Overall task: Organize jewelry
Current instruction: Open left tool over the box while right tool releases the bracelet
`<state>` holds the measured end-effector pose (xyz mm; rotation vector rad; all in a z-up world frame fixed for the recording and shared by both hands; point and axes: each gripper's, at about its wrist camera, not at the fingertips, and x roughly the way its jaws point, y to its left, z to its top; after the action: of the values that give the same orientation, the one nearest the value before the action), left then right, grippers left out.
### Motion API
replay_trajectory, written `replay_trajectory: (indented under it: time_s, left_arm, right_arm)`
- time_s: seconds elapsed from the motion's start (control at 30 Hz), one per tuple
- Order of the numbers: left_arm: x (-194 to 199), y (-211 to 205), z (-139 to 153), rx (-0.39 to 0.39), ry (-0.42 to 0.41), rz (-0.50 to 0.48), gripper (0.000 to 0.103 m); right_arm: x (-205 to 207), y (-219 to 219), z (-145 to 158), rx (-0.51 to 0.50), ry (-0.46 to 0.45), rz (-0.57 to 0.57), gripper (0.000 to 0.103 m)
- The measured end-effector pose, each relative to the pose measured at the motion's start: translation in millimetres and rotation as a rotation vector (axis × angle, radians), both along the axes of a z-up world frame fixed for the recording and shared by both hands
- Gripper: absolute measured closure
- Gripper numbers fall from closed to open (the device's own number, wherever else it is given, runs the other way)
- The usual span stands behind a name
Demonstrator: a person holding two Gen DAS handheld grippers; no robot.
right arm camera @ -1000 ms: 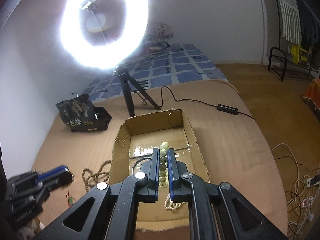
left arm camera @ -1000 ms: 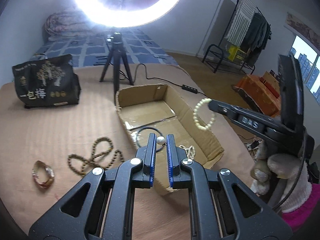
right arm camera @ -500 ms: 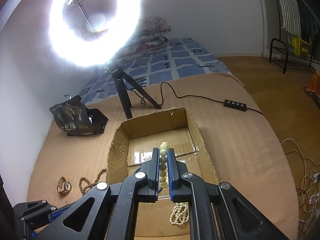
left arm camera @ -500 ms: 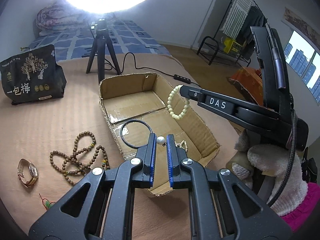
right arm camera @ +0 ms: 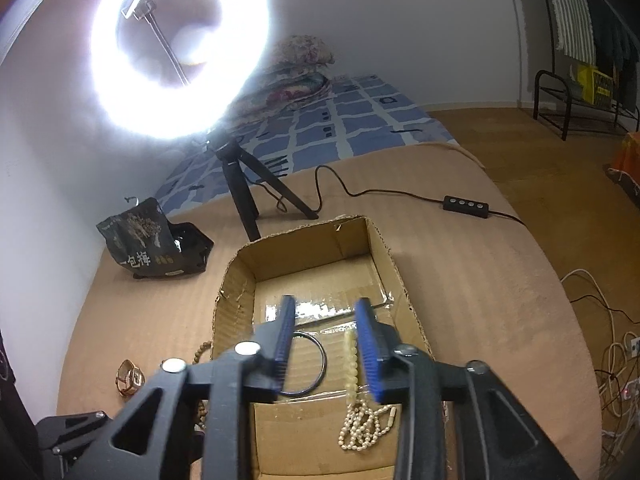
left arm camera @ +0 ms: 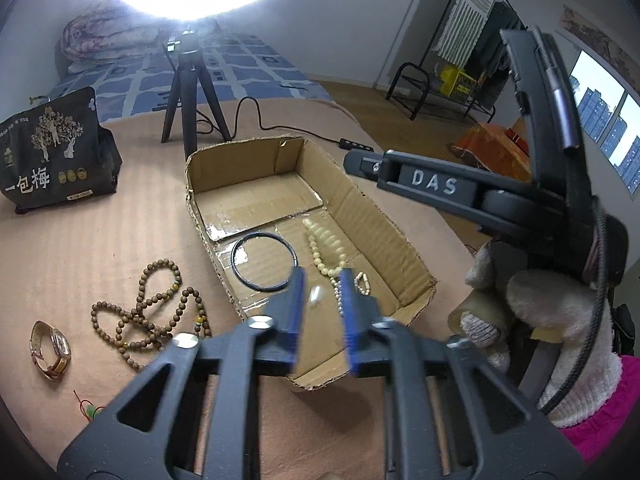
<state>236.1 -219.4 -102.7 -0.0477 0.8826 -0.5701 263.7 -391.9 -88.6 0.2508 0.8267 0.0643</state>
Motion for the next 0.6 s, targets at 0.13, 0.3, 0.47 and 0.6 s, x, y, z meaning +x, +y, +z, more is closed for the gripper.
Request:
replay_trajectory:
  time_s: [0.13,0.3,0.47,0.6]
  left_arm:
    - [-0.2,1.9,0.1,-0.005,0.001,0.006,0.066]
    - [-0.2,4.8,0.2,-0.001,0.006,0.012,0.066]
    - [-1.0,7.9,0.9,0.004,0.003,0.018,0.066]
    - [-3.3,12.2,1.1,0.014,0.003,0.025,0.066]
  right_arm:
    - [-2.5,-2.4,3.8,-0.018,-0.013,-0.03,0.042]
    - [-4.2,-7.3,7.4,-0.012,-0.019,-0.057,0.031]
    - [-6.2,-6.2,10.6,-0.024,-0.029,-0.065,0.025]
    - [-7.5,-6.9,11.7,-0.028,-0.031,-0.073,0.022]
